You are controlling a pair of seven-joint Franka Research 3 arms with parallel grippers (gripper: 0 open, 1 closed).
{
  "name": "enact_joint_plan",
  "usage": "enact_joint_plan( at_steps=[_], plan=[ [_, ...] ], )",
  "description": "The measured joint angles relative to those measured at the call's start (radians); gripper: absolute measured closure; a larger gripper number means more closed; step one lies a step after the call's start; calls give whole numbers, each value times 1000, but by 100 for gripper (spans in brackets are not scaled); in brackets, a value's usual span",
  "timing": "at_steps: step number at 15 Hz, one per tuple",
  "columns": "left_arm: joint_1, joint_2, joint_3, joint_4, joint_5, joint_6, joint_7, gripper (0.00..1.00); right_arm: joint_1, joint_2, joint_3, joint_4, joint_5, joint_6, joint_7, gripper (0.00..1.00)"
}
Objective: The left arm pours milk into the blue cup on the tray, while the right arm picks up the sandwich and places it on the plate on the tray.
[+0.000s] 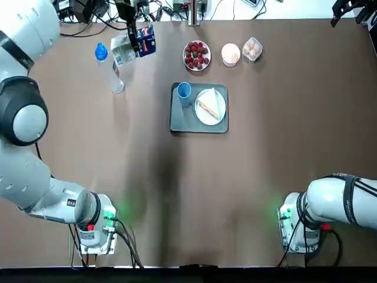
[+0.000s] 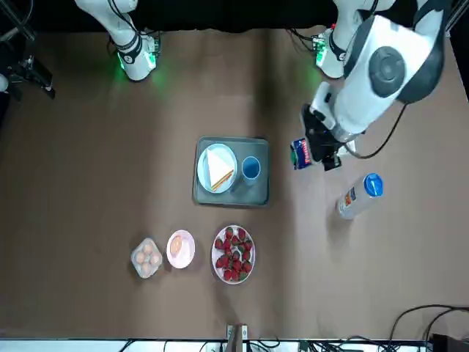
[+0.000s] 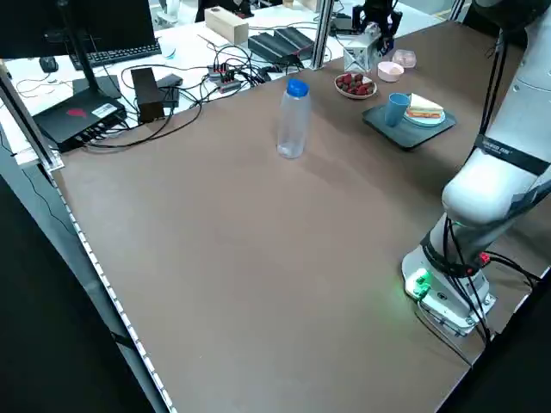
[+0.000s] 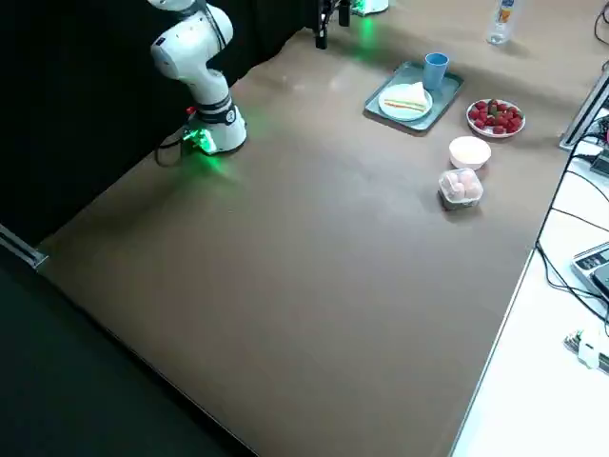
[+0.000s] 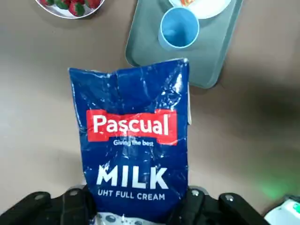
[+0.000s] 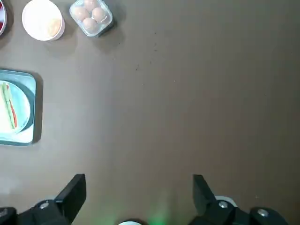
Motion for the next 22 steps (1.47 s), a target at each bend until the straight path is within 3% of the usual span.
enact_joint_plan(
  at_steps=[10, 22],
  plan=[
    [-127, 135, -3, -5, 31, 264, 16, 42, 0, 0, 2, -2, 0, 11, 0, 0],
    [-227, 250, -4, -9, 342, 303, 47, 41, 0, 0, 2, -6, 0, 13, 0, 0]
  ],
)
